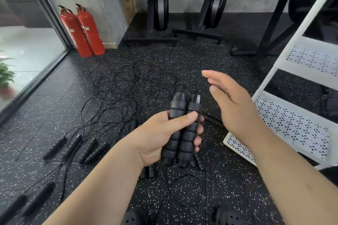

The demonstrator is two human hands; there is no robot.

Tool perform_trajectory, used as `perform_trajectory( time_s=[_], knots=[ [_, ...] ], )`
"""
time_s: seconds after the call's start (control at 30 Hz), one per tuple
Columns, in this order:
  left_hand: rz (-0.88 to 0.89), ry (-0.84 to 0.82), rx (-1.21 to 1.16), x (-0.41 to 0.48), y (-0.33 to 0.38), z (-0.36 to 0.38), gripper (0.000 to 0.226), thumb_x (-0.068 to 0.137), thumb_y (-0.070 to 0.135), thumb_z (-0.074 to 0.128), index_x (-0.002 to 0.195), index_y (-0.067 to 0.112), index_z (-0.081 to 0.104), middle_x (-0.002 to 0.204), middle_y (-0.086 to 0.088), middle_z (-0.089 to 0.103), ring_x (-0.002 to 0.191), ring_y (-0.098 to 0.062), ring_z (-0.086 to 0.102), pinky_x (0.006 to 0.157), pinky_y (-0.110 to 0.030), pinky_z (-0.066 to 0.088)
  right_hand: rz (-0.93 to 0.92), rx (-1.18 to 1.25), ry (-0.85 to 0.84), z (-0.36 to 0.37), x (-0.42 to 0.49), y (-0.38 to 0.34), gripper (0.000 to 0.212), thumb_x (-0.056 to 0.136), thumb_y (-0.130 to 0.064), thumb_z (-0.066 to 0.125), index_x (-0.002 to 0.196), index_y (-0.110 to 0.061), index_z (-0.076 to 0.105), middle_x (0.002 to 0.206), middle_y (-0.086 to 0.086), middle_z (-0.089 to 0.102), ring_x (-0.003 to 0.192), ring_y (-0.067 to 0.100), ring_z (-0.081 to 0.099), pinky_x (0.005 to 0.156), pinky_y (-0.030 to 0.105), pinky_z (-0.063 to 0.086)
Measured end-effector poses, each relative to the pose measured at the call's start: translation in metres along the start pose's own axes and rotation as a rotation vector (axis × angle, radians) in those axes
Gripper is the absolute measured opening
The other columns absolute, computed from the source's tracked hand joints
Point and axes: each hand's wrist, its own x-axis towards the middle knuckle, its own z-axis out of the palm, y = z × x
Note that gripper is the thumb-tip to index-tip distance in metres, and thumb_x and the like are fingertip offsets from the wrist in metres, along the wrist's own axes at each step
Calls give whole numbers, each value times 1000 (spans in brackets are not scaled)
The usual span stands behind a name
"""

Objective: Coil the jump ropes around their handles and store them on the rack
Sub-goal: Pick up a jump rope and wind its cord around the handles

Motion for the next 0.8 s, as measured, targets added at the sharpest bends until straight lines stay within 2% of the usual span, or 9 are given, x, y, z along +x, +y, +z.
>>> perform_trajectory(
  time_s=[0.1, 0.17, 0.2, 0.27, 0.33, 0.43, 0.57, 0.7, 0.8],
  knots=[
    [-22, -89, -7, -1, -1, -1, 29, 105, 24, 63, 124, 2, 62, 98, -13, 63, 81, -26, 61, 79, -42, 58, 38, 290, -277, 0, 0, -2, 41, 117, -22, 35, 138, -32, 69, 143, -15, 68, 141, 3, 54, 124, 40, 34],
    [-9, -129, -22, -1, -2, 1, 30, 104, 24, 63, 124, 2, 61, 97, -12, 62, 80, -26, 60, 78, -41, 57, 125, 399, -313, 8, -2, 1, 43, 117, -37, 35, 126, -25, 75, 129, -4, 76, 126, 12, 66, 117, 46, 42],
    [9, -122, -23, 0, -2, 2, 30, 104, 25, 63, 123, 2, 62, 97, -12, 62, 81, -26, 61, 78, -41, 57, 171, 424, -302, 12, -2, 3, 47, 115, -45, 37, 115, -20, 77, 113, 0, 78, 107, 16, 70, 108, 47, 49],
    [68, -38, -23, 3, -3, 0, 30, 103, 26, 65, 122, 2, 64, 99, -13, 63, 82, -26, 63, 78, -41, 58, 213, 420, -252, 19, -1, 3, 48, 114, -47, 40, 93, -20, 73, 80, 6, 65, 73, 21, 59, 77, 43, 50],
    [149, 107, -44, 6, -2, -6, 35, 101, 27, 68, 123, 1, 67, 102, -15, 66, 84, -26, 65, 80, -42, 59, 223, 322, -194, 24, 0, 6, 44, 115, -43, 42, 86, -30, 73, 68, -1, 50, 61, 16, 46, 59, 34, 40],
    [236, 332, -110, 11, -2, -12, 34, 98, 28, 71, 121, 3, 69, 105, -15, 72, 88, -26, 69, 84, -43, 60, 229, 160, -182, 35, -2, 12, 40, 113, -45, 46, 89, -34, 76, 66, -3, 44, 61, 18, 38, 59, 37, 32],
    [240, 550, -97, 13, -6, -10, 33, 100, 29, 71, 123, 6, 72, 117, -10, 79, 106, -26, 74, 88, -40, 60, 268, 207, -113, 50, -7, 11, 25, 110, -38, 58, 98, -32, 79, 66, -6, 52, 62, 16, 42, 62, 35, 35],
    [287, 602, -274, 14, -5, -7, 33, 103, 29, 69, 126, 7, 69, 123, -13, 77, 118, -33, 73, 102, -52, 58, 329, 260, -59, 62, -12, 9, 16, 106, -34, 67, 104, -32, 83, 67, -19, 66, 52, -1, 49, 62, 26, 38],
    [310, 537, -451, 17, -3, -6, 42, 105, 32, 62, 140, 10, 56, 133, -14, 74, 128, -32, 69, 116, -55, 46, 584, 476, -114, 72, -16, 1, 21, 107, -22, 63, 101, -28, 83, 61, -12, 64, 44, 2, 43, 50, 24, 32]
  ],
)
